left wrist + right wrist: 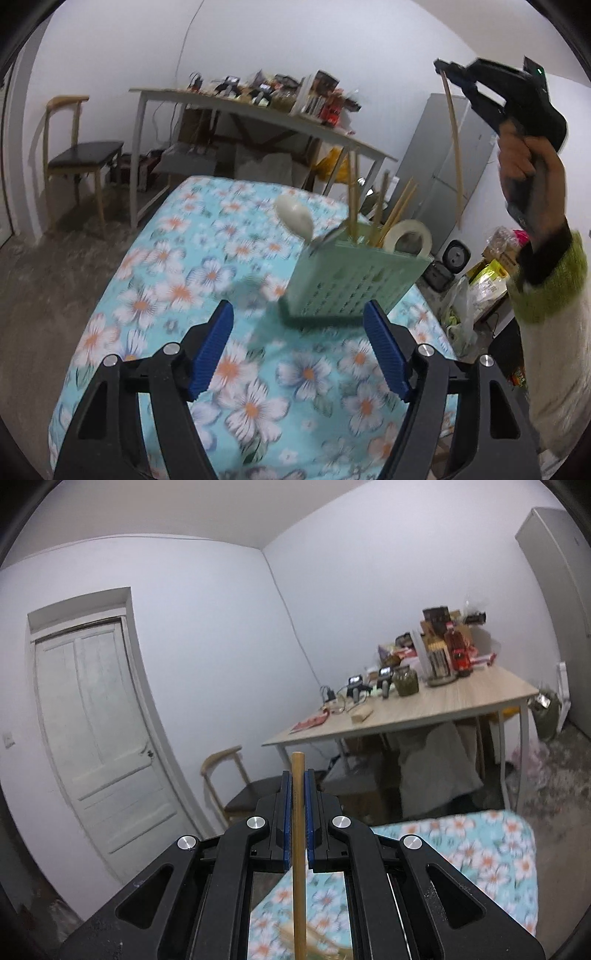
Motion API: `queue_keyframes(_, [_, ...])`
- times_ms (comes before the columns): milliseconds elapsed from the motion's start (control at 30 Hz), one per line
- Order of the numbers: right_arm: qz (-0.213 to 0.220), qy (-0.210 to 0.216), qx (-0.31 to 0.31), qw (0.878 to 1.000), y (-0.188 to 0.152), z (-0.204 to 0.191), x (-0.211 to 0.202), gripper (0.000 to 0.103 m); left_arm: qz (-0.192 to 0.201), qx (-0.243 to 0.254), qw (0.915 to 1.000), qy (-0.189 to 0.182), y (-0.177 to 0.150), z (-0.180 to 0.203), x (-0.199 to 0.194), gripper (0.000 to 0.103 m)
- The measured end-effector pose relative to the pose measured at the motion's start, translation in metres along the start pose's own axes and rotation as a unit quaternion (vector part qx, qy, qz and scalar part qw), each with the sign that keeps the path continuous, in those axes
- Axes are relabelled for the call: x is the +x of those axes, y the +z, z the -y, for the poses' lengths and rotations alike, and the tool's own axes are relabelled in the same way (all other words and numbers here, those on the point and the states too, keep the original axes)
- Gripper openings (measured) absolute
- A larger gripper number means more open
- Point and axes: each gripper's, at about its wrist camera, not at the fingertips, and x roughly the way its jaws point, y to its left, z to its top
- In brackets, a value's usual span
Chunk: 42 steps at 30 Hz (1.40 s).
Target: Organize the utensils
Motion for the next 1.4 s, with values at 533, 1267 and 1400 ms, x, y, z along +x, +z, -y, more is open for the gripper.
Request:
queue_keyframes(533, [-0.045,-0.076,-0.048,0.995,-0.050,0.020,0.056,0.008,0.003,-0.016,0.9996,0.024,-0.007,-0.017,-0.003,0.071])
queue_keyframes(1267, [-0.100,-0.085,-0.004,0.991,-0.114,0.013,-0.086,0.080,0.000,0.028,0.9995,0.017,0.001,0.031,0.004,0.094])
queue_keyframes(1400, [-0.160,-0.131,-0.019,0.978,-0.156,0.006,-0.090,0.088,0.002,0.042,0.9986,0.032,0.002,0.046,0.006,0.097])
